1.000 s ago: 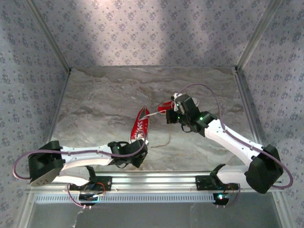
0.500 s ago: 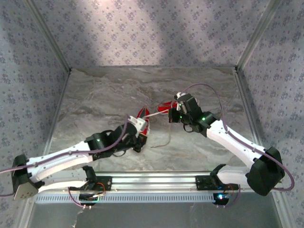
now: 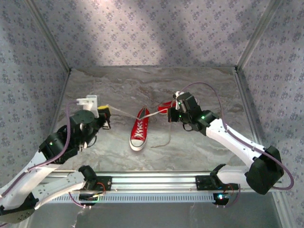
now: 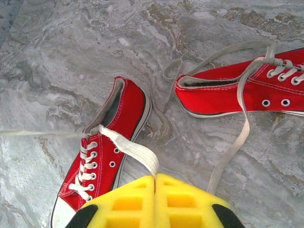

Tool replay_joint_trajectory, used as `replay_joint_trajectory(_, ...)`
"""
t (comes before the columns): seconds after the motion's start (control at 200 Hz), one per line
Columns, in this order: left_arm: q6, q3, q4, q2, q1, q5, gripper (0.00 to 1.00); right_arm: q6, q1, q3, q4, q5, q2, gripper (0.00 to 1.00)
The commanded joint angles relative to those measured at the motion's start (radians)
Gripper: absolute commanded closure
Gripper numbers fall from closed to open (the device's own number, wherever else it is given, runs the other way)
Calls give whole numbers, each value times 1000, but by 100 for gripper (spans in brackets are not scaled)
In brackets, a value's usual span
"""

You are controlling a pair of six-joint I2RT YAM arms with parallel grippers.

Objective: Tie the shoes

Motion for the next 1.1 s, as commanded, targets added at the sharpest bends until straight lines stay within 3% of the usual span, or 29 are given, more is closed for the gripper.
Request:
replay_joint_trajectory(0.0, 6, 53, -103, 12, 37, -156, 100, -27, 12, 40, -23, 9, 13, 100)
replay_joint_trajectory(0.17, 53, 79, -85, 52, 88, -90, 100, -108, 49, 54, 0, -58, 25, 100)
replay_joint_trajectory(0.35, 43, 65, -20, 96, 188, 107, 100, -199, 128, 94, 36, -178, 56, 100)
replay_joint_trajectory(0.56, 19, 13, 86, 100, 325, 362, 100, -160, 186, 186, 23, -90, 160, 100)
replay_joint_trajectory(0.819, 26, -38, 101, 52, 355, 438, 100, -27, 175, 340, 5, -41, 302, 100)
replay_joint_trajectory(0.974, 18, -60, 90, 28, 357, 435, 100, -15, 170, 415, -30, -10, 351, 100)
replay_joint_trajectory(1.094, 36, -75, 127, 9, 357, 501, 100, -6, 168, 432, -34, -7, 363, 100)
